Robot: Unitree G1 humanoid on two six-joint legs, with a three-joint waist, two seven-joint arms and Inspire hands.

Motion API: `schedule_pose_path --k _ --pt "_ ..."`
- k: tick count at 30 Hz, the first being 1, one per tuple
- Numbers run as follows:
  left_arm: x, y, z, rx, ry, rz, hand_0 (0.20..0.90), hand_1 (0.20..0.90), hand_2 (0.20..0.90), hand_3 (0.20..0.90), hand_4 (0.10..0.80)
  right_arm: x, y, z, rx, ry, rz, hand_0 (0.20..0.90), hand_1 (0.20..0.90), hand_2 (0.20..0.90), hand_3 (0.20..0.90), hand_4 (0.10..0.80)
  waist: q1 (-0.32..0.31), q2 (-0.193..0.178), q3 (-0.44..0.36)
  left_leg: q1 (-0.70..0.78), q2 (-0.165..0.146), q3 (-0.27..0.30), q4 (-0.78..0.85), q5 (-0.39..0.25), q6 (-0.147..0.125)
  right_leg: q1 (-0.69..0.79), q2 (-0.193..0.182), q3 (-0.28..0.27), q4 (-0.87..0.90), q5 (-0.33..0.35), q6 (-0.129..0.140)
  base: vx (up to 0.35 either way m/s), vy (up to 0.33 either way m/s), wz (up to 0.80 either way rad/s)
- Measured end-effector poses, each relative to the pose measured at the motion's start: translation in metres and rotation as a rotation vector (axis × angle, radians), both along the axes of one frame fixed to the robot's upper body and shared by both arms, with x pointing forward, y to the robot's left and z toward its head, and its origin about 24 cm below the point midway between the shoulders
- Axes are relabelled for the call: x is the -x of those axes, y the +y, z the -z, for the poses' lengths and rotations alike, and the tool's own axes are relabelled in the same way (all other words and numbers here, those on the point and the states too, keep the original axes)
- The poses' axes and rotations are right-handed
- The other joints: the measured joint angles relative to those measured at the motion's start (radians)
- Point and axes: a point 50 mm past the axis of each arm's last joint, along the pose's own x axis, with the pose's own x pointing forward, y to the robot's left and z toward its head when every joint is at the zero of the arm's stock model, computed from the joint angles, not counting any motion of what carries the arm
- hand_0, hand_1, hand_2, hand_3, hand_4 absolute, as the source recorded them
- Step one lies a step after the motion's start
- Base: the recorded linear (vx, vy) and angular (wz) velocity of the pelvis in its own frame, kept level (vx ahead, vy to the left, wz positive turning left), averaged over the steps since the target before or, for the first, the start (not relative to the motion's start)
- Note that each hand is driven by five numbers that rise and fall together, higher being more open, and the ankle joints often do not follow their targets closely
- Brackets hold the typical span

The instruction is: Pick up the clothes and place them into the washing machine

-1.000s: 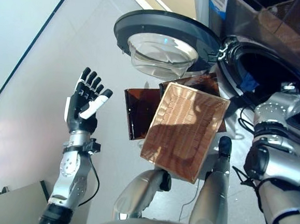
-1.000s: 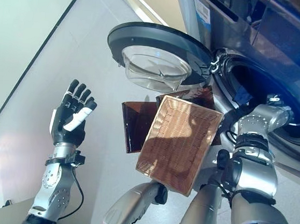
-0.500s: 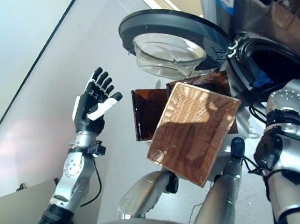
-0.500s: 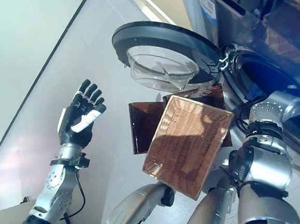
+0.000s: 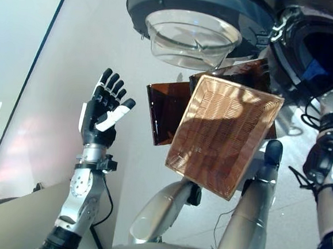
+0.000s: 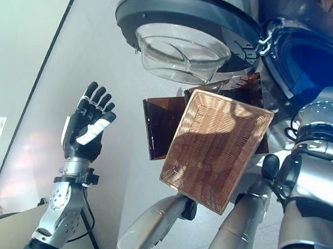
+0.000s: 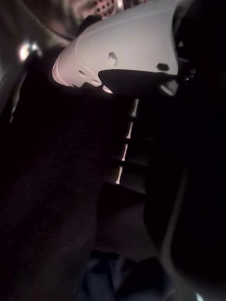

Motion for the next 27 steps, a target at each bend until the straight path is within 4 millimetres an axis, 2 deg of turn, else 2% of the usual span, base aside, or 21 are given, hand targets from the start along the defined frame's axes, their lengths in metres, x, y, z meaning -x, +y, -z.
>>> schedule_pose_path --k 5,11,12,13,18,20,27 --pt "-0.002 -0.004 -0.004 0.004 -0.021 0.01 0.9 0.9 0.9 0.9 0.8 0.006 -0.004 -0.03 0.063 -0.007 0.018 0.2 0.2 0.2 0.2 0.3 0.004 -0.005 0.004 -0.047 -0.002 -0.003 0.0 0.006 -0.003 -0.063 0.0 0.006 0.035 -0.014 -0.005 0.012 0.002 0.08" --pt "-0.006 -0.005 -0.013 0.014 -0.061 0.001 0.9 0.9 0.9 0.9 0.8 0.01 -0.005 -0.042 0.111 0.01 0.044 0.2 0.2 0.2 0.2 0.3 0.003 -0.007 0.006 -0.069 -0.005 -0.001 0.0 0.007 -0.003 -0.098 0.001 0.016 0.056 -0.026 -0.006 0.006 -0.002 0.02" --pt "-0.006 -0.005 -0.015 0.017 -0.07 0.002 0.9 0.9 0.9 0.9 0.8 0.01 -0.005 -0.048 0.13 0.015 0.05 0.433 0.433 0.433 0.433 0.467 0.003 -0.007 0.006 -0.077 -0.007 0.0 0.0 0.007 -0.003 -0.112 0.002 0.022 0.062 -0.027 -0.006 0.0 0.0 0.0" --pt "-0.006 -0.005 -0.017 0.019 -0.078 0.001 0.9 0.9 0.9 0.9 0.8 0.011 -0.004 -0.052 0.156 0.046 0.068 0.9 0.9 0.9 0.9 0.8 0.003 -0.007 0.006 -0.082 -0.01 0.0 0.0 0.007 -0.004 -0.122 0.001 0.026 0.072 -0.031 -0.006 0.0 0.0 0.0" --pt "-0.008 -0.005 -0.021 0.028 -0.085 -0.02 0.9 0.9 0.9 0.9 0.8 0.011 -0.003 -0.054 0.237 0.237 0.144 0.9 0.9 0.9 0.9 0.8 -0.001 -0.008 0.006 -0.084 -0.011 0.001 0.0 0.008 -0.005 -0.125 0.001 0.028 0.075 -0.031 -0.006 0.0 0.0 0.0" --pt "-0.009 -0.005 -0.023 0.032 -0.091 -0.026 0.9 0.9 0.9 0.9 0.8 0.008 0.0 -0.056 0.326 0.338 0.16 0.9 0.9 0.9 0.9 0.8 -0.006 -0.008 0.007 -0.084 -0.011 0.001 0.0 0.009 -0.006 -0.125 0.001 0.028 0.075 -0.03 -0.006 0.0 0.0 0.0" --pt "-0.01 -0.006 -0.027 0.039 -0.104 -0.031 0.9 0.9 0.9 0.9 0.8 0.004 0.006 -0.062 0.404 0.411 0.16 0.9 0.9 0.9 0.9 0.8 -0.025 -0.025 0.02 -0.074 -0.011 0.002 0.0 0.01 -0.006 -0.114 0.001 0.028 0.075 -0.03 -0.006 0.0 0.0 0.0"
